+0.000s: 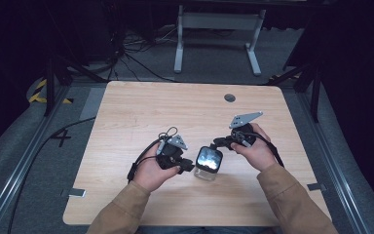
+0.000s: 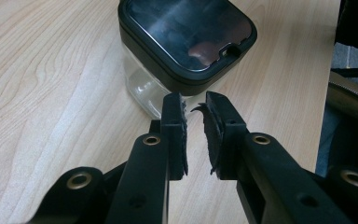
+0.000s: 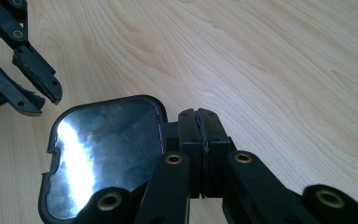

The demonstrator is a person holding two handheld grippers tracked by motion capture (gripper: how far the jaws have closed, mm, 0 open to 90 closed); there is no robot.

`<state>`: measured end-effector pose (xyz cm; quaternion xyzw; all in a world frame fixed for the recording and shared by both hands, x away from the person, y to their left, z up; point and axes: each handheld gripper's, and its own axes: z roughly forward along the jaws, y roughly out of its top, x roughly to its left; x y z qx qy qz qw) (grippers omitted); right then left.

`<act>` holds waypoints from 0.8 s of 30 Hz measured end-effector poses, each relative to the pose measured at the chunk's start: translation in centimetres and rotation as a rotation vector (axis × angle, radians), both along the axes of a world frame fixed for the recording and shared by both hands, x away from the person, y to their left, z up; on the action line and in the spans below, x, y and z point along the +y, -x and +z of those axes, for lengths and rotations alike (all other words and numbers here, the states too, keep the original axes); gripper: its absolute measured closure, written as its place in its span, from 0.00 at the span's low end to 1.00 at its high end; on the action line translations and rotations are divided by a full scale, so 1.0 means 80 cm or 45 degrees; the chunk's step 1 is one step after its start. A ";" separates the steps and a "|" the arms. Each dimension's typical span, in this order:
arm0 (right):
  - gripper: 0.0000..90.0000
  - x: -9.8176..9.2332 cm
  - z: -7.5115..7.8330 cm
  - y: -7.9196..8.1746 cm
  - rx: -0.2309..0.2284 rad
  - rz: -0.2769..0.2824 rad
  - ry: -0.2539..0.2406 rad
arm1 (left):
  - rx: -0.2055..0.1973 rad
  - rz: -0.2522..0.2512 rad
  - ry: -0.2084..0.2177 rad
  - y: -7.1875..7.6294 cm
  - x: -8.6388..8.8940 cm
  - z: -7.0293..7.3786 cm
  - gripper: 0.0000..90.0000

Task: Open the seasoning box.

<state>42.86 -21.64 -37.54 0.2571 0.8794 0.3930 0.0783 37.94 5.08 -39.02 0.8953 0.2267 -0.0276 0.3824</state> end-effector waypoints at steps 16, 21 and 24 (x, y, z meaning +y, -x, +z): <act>1.00 0.000 -0.001 0.000 0.013 -0.001 -0.020 | 0.003 -0.040 -0.025 0.000 -0.011 -0.001 0.87; 1.00 0.001 -0.001 0.000 0.013 -0.005 -0.022 | -0.004 -0.047 -0.028 0.000 -0.012 -0.001 0.88; 1.00 0.001 -0.001 0.000 0.012 -0.003 -0.021 | 0.001 -0.045 -0.026 0.000 -0.014 -0.001 0.88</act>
